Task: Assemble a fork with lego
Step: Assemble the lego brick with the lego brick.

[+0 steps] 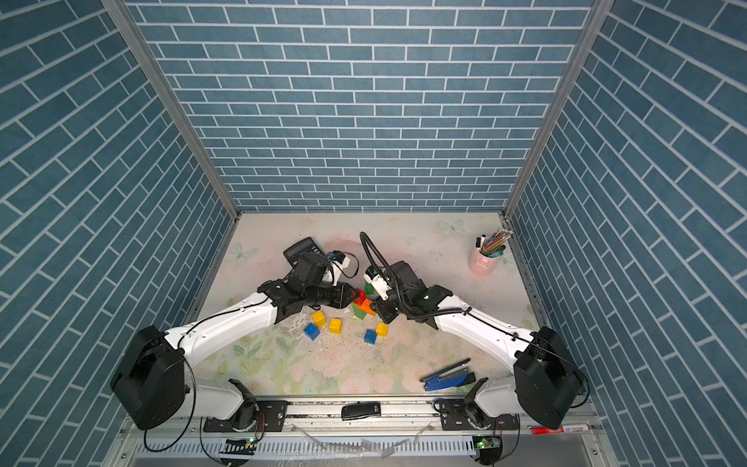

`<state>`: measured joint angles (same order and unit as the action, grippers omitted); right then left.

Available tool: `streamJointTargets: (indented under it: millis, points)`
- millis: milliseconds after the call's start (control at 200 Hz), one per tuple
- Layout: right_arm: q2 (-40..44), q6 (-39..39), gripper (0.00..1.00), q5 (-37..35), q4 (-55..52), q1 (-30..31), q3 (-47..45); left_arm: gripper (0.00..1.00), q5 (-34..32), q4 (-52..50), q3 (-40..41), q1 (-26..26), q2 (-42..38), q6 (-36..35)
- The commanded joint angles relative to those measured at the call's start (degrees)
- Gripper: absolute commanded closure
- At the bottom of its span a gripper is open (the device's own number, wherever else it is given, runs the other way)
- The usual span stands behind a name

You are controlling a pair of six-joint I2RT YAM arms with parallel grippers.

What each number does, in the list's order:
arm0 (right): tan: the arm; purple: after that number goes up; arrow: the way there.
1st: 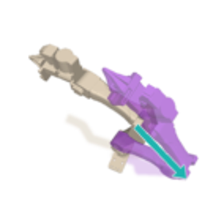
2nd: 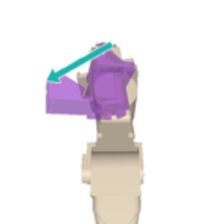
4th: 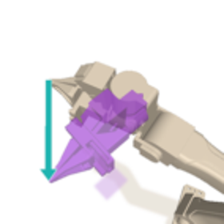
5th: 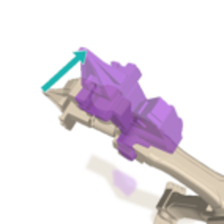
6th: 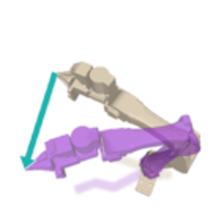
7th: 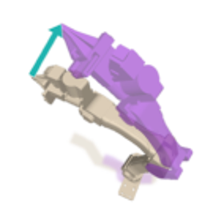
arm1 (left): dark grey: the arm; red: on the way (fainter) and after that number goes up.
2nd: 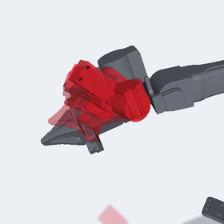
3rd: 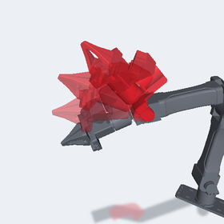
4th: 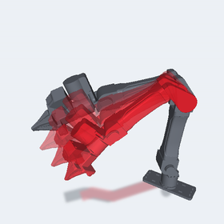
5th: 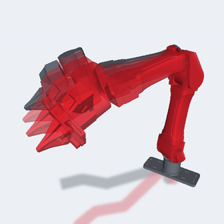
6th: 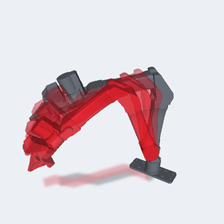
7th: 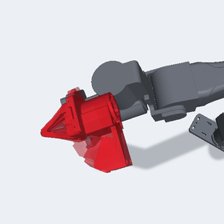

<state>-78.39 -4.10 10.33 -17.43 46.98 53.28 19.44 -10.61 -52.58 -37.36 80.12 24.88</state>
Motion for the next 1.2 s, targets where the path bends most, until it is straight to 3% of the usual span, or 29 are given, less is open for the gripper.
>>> streamJointTargets:
  millis: [0, 155, 310, 405, 600, 1195]
  points:
    - [-1.05, 4.36, 1.00, -1.23, -3.46, 0.23, 2.40, 0.68, -0.02, 0.35, 0.92, 0.43, 0.71, 0.22]
    - [-0.86, 5.04, 1.00, -3.30, -4.18, 0.00, 3.37, 0.68, 1.41, 3.01, 2.28, 0.92, 0.65, 2.19]
    - [0.43, -4.55, 1.00, -11.27, -4.44, -4.56, 0.85, 0.68, 1.44, 3.47, 2.72, 1.13, 0.37, 2.49]
    - [-1.14, -11.10, 1.00, -11.58, -4.03, -8.81, -1.90, 0.68, 1.63, 3.29, 2.50, 1.15, 0.39, 2.24]
    - [-5.59, -15.94, 1.00, -13.21, 1.16, -10.68, -5.39, 0.68, 1.73, 2.86, 2.57, 1.20, 0.14, 2.07]
    - [-15.17, -17.11, 1.00, -17.71, 8.91, -9.82, -9.95, 0.68, 1.75, 2.29, 2.22, 1.48, 0.12, 1.75]
